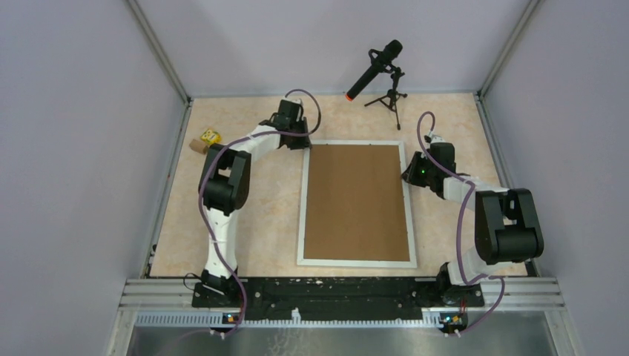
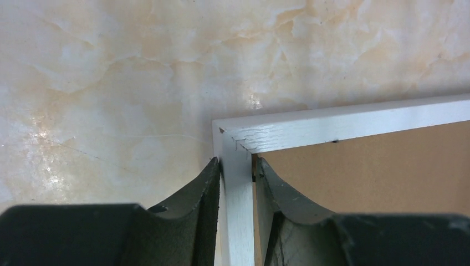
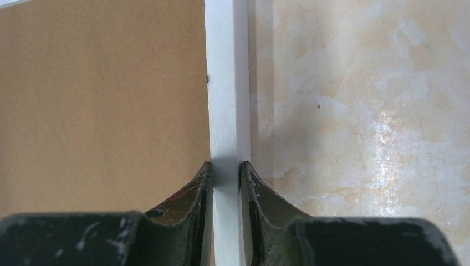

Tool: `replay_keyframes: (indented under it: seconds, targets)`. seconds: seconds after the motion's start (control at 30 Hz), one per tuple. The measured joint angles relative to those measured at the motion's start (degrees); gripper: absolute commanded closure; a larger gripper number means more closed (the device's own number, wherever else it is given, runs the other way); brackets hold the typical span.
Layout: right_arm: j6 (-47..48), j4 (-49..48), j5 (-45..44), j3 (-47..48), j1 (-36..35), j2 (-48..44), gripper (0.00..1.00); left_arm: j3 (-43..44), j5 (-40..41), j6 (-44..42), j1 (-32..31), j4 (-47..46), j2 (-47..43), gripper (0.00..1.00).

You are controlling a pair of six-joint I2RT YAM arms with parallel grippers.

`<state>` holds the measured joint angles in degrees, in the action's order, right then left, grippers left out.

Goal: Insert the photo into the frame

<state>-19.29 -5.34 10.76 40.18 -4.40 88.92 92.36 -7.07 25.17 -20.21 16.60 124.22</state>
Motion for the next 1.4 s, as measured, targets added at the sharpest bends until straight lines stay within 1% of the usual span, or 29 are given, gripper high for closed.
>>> replay_keyframes:
  seconds: [0.13, 0.23, 0.33, 0.4, 0.5, 0.57, 0.6, 0.67, 0.7, 0.8, 0.93, 1.13, 1.2, 1.27, 1.3, 1.4]
  targets:
    - [0.0, 0.0, 0.0, 0.0, 0.0, 0.0, 1.0, 2.3, 4.6, -1.2, -1.9, 1.9, 1.0, 0.69]
    - [0.0, 0.0, 0.0, 0.0, 0.0, 0.0, 1.0, 2.9, 8.4, -1.7, -3.3, 2.9, 1.0, 0.69]
    - [0.0, 0.0, 0.0, 0.0, 0.0, 0.0, 1.0, 2.9, 11.9, -2.1, -4.6, 3.0, 1.0, 0.63]
    - [0.0, 0.0, 0.0, 0.0, 0.0, 0.0, 1.0, 2.9, 13.5, -2.6, -5.1, 2.9, 0.9, 0.61]
    - [0.0, 0.0, 0.0, 0.0, 0.0, 0.0, 1.0, 4.2, 13.7, -3.5, -5.6, 4.0, 1.3, 0.57]
    - [0.0, 0.0, 0.0, 0.0, 0.0, 0.0, 1.0, 4.7, 11.3, -4.2, -5.0, 4.5, 1.4, 0.51]
    - [0.0, 0.0, 0.0, 0.0, 0.0, 0.0, 1.0, 4.5, 8.7, -4.3, -4.3, 4.2, 1.4, 0.48]
    - [0.0, 0.0, 0.0, 0.0, 0.0, 0.0, 1.0, 3.0, 1.5, -3.8, -2.1, 2.5, 1.2, 0.42]
    - [0.0, 0.0, 0.0, 0.0, 0.0, 0.0, 1.0, 1.9, -3.0, -3.0, -0.6, 1.3, 1.1, 0.41]
    - [0.0, 0.0, 0.0, 0.0, 0.0, 0.0, 1.0, -1.6, -15.1, -0.4, 3.4, -2.5, 0.6, 0.41]
    - [0.0, 0.0, 0.1, 0.0, 0.0, 0.0, 1.0, -6.1, -22.3, 1.7, 5.8, -5.8, -0.8, 0.45]
    - [0.0, 0.0, 0.1, 0.0, 0.0, 0.0, 1.0, -12.7, -28.9, 6.1, 8.0, -12.9, -2.5, 0.44]
    - [0.0, 0.0, 0.1, 0.0, 0.0, 0.0, 1.0, -14.2, -30.4, 8.3, 8.8, -15.8, -2.5, 0.49]
    - [0.0, 0.0, 0.1, 0.0, 0.0, 0.0, 1.0, -14.6, -30.8, 9.5, 9.1, -16.7, -2.5, 0.58]
    - [0.0, 0.0, 0.1, 0.0, 0.0, 0.0, 1.0, -14.6, -30.6, 9.6, 9.2, -16.8, -2.5, 0.6]
    - [0.0, 0.0, 0.1, 0.0, 0.0, 0.0, 1.0, -13.9, -29.5, 10.1, 9.4, -16.6, -2.3, 0.61]
